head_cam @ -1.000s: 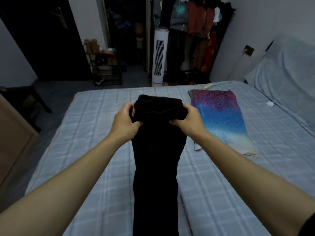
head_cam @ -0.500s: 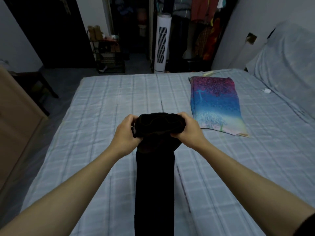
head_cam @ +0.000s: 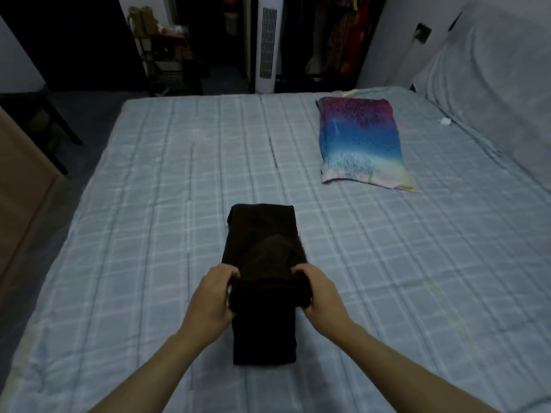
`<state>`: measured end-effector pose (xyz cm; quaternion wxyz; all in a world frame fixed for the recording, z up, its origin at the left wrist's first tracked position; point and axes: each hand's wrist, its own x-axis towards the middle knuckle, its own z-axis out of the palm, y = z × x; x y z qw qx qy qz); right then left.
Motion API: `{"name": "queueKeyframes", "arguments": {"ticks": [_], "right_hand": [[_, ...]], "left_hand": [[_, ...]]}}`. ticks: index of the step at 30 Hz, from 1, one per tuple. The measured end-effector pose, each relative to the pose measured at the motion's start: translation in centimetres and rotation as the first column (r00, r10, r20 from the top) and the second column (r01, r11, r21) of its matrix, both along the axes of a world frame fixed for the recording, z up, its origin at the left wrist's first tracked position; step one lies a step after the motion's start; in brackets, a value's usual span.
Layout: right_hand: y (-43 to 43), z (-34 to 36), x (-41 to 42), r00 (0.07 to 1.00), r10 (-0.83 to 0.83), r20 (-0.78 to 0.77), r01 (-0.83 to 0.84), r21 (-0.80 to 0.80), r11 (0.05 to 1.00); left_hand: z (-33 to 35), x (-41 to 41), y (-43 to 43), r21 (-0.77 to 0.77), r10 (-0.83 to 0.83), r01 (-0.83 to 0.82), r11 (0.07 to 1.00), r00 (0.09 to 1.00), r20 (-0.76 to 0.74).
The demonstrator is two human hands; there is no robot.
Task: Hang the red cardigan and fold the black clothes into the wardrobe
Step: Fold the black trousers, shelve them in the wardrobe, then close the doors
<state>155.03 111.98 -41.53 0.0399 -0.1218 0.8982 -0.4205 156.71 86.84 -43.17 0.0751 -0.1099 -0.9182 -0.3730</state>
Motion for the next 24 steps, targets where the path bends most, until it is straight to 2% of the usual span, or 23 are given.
{"name": "queueKeyframes", "arguments": {"ticks": [3,6,8,12,15,17,19,21,24], "right_hand": [[0.7,-3.2,2.2,0.989,0.066,0.136,-0.085,0.141,0.986],[1.2,-5.8,3.9,0.908,0.264,0.325,-0.375,0.351,0.858],[0.7,-7.0,4.9,0.882,0.272,0.385,-0.414,0.359,0.836],[-1.4,-8.6,4.1,0.978,0.116,0.175,-0.177,0.394,0.902],[-4.0,-10.0,1.8,0.994,0.095,0.061,-0.112,0.448,0.887],[-5.5,-11.8,0.4,0.991,0.122,0.055,-0.134,0.468,0.873],[-5.8,-14.4,-0.8,0.992,0.114,0.051,-0.125,0.500,0.857],[-5.5,-17.8,-1.4,0.994,0.088,0.058,-0.105,0.552,0.827],[-5.3,-22.3,-1.4,0.996,0.071,0.048,-0.086,0.598,0.797]], "left_hand": [[-4.1,2.0,-0.3,-0.083,-0.047,0.054,0.995,0.996,0.082],[-7.3,4.1,-0.9,-0.292,-0.180,0.225,0.930,0.968,0.174],[-9.0,5.3,-1.3,-0.360,-0.239,0.297,0.884,0.951,0.195],[-9.7,4.4,-0.5,-0.295,-0.127,0.170,0.940,0.979,0.158],[-10.8,2.0,1.0,-0.364,-0.036,0.070,0.929,0.995,0.098],[-12.1,0.1,2.2,-0.450,-0.016,0.056,0.891,0.996,0.092],[-14.4,-1.4,3.0,-0.496,-0.023,0.107,0.862,0.985,0.172],[-17.6,-2.0,3.4,-0.509,-0.022,0.150,0.848,0.968,0.248],[-22.0,-1.7,3.4,-0.511,0.011,0.126,0.850,0.966,0.257]]}}
